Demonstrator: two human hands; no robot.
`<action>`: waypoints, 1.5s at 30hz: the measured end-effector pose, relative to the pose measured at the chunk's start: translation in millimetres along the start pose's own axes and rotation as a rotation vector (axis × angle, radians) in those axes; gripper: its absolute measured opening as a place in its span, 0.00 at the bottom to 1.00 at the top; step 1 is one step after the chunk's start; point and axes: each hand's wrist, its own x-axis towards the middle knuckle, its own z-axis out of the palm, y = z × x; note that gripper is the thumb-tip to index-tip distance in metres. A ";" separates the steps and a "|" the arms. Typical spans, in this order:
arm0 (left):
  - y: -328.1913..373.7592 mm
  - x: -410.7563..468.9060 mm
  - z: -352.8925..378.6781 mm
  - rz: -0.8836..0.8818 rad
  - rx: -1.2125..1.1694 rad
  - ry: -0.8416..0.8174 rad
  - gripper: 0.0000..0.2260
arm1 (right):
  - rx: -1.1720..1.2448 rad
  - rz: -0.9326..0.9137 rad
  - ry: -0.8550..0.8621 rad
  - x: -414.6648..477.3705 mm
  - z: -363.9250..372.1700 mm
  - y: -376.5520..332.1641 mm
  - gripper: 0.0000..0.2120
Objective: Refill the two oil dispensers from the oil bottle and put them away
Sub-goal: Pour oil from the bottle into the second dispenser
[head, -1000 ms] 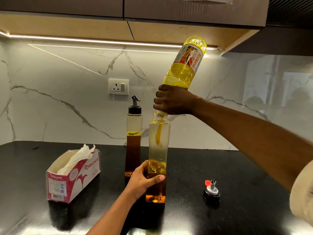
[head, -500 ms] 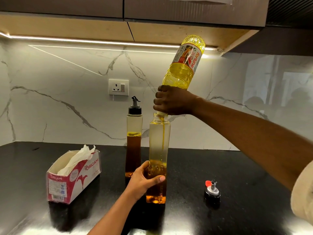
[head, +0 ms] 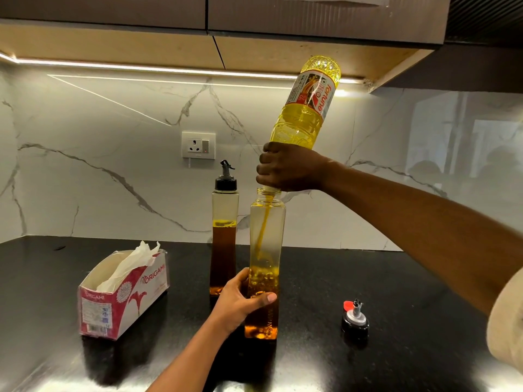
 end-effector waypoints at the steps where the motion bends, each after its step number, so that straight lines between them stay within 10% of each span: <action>1: 0.0 0.1 0.2 -0.001 -0.008 -0.001 0.42 | 0.001 0.001 -0.006 0.1 -0.3 0.4 0.01; 45: -2.4 0.7 -0.6 -0.001 0.002 0.009 0.42 | -0.016 -0.053 -0.019 2.1 -2.3 -0.8 0.06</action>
